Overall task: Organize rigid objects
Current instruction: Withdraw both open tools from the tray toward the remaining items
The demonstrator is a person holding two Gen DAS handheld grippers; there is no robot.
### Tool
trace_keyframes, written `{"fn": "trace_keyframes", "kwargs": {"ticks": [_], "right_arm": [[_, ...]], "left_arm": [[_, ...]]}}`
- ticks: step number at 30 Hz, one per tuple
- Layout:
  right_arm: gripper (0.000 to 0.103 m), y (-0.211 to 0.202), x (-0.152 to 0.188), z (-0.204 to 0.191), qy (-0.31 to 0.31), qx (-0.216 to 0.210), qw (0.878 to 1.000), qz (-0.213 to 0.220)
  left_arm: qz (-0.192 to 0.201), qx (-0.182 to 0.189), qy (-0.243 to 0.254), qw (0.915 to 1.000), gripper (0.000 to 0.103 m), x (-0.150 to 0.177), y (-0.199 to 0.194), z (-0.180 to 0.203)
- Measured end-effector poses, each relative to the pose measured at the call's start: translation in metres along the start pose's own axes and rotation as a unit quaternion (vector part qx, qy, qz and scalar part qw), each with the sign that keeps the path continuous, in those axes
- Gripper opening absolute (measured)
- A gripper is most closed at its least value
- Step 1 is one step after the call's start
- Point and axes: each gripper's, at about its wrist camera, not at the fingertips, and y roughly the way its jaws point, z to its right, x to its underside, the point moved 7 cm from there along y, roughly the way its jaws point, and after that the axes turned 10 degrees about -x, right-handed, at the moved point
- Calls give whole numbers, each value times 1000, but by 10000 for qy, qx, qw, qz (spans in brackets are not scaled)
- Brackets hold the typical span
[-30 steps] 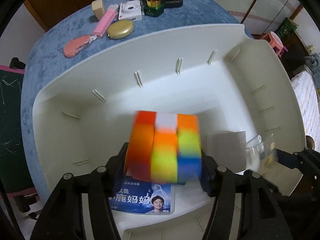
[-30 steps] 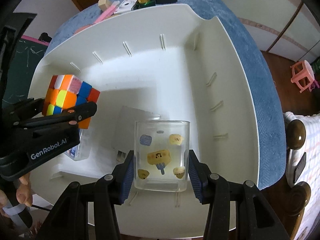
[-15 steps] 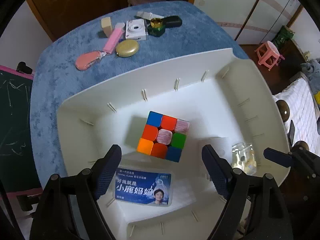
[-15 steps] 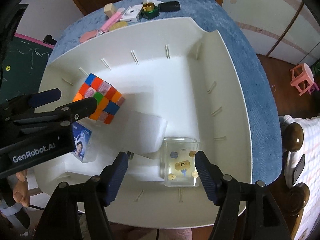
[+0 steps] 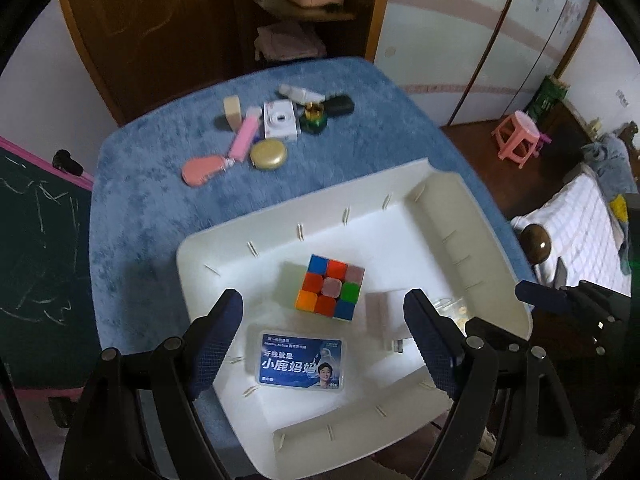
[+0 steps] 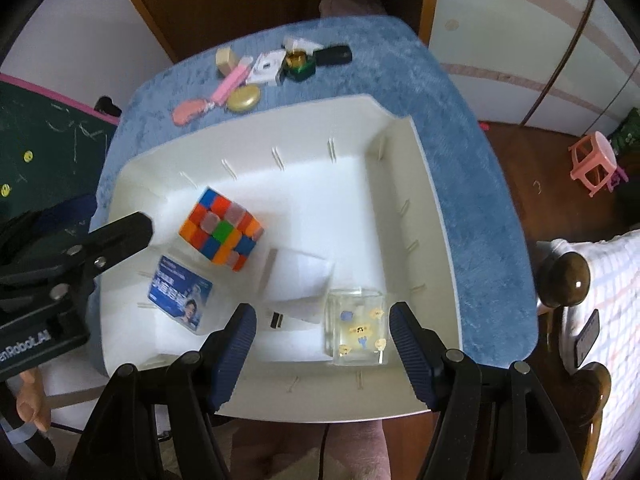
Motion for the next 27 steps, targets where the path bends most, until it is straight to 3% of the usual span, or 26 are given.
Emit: {"fn": "trace_keyframes", "kwargs": {"ticks": [8, 15, 21, 27], "right_arm": [[70, -42, -18, -16, -103, 27, 9989, 450], [70, -77, -42, -30, -330, 81, 9967, 743], [70, -110, -82, -31, -529, 98, 9939, 962], [70, -130, -142, -19, -700, 122, 9911, 1130]], "left_arm": [[403, -51, 30, 9992, 85, -16, -38, -18], [771, -210, 23, 9968, 85, -51, -66, -38], [1141, -495, -143, 9921, 85, -98, -88, -60], [1226, -730, -361, 9891, 86, -145, -87, -78]]}}
